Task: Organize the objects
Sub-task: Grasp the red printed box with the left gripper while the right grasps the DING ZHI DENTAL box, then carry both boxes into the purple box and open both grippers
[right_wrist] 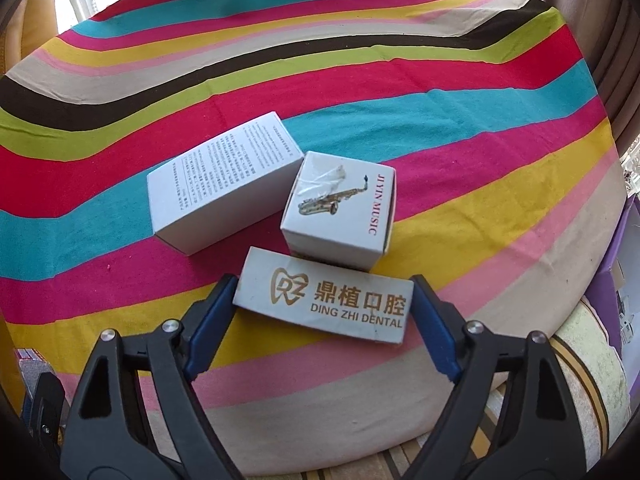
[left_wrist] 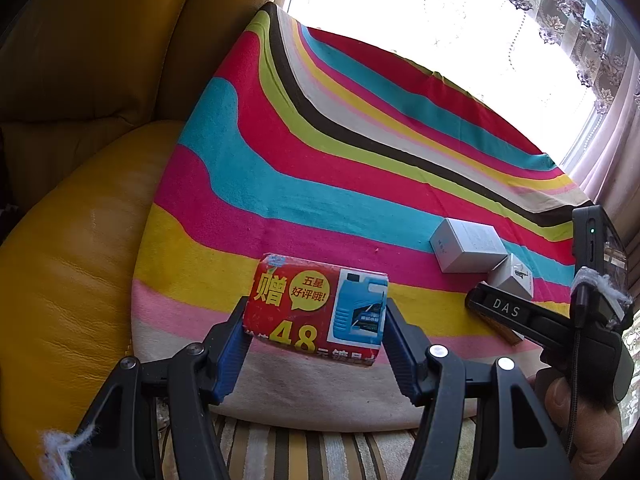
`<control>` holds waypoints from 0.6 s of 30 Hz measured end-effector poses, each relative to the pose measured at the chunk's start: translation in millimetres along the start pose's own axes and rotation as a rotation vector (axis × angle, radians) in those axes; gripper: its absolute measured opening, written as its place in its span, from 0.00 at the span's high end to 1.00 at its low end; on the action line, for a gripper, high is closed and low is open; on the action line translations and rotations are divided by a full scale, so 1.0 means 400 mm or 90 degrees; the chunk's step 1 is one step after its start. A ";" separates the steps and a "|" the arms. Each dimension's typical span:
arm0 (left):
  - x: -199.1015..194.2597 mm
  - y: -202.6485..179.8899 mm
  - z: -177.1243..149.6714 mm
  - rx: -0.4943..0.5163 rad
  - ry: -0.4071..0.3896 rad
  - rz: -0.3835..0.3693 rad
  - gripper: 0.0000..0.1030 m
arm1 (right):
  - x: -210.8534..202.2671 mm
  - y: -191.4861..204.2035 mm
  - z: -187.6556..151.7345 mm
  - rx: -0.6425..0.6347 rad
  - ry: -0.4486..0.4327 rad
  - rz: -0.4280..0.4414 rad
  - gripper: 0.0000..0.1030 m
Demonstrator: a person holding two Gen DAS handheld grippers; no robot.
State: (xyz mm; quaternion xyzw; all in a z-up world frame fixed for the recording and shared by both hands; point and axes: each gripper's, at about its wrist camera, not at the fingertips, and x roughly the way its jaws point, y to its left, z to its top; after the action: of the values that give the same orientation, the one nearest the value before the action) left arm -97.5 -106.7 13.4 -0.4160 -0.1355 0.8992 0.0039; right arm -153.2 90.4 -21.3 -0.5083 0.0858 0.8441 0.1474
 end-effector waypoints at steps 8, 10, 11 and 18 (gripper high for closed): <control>-0.026 -0.015 -0.003 0.009 -0.018 -0.002 0.39 | -0.055 -0.049 -0.024 -0.028 -0.030 0.023 0.16; -0.036 -0.022 -0.002 0.012 -0.022 -0.005 0.39 | -0.075 -0.064 -0.027 -0.035 -0.041 0.025 0.16; -0.041 -0.026 -0.002 0.014 -0.025 -0.009 0.39 | -0.084 -0.071 -0.029 -0.039 -0.047 0.027 0.16; -0.062 -0.092 -0.019 0.042 -0.026 -0.036 0.39 | -0.121 -0.147 -0.039 -0.043 -0.072 0.028 0.16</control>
State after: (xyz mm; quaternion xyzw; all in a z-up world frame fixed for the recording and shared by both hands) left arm -79.5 -72.3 36.3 -0.3932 -0.1176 0.9110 0.0401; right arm -99.2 133.2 14.4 -0.4623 0.0597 0.8771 0.1160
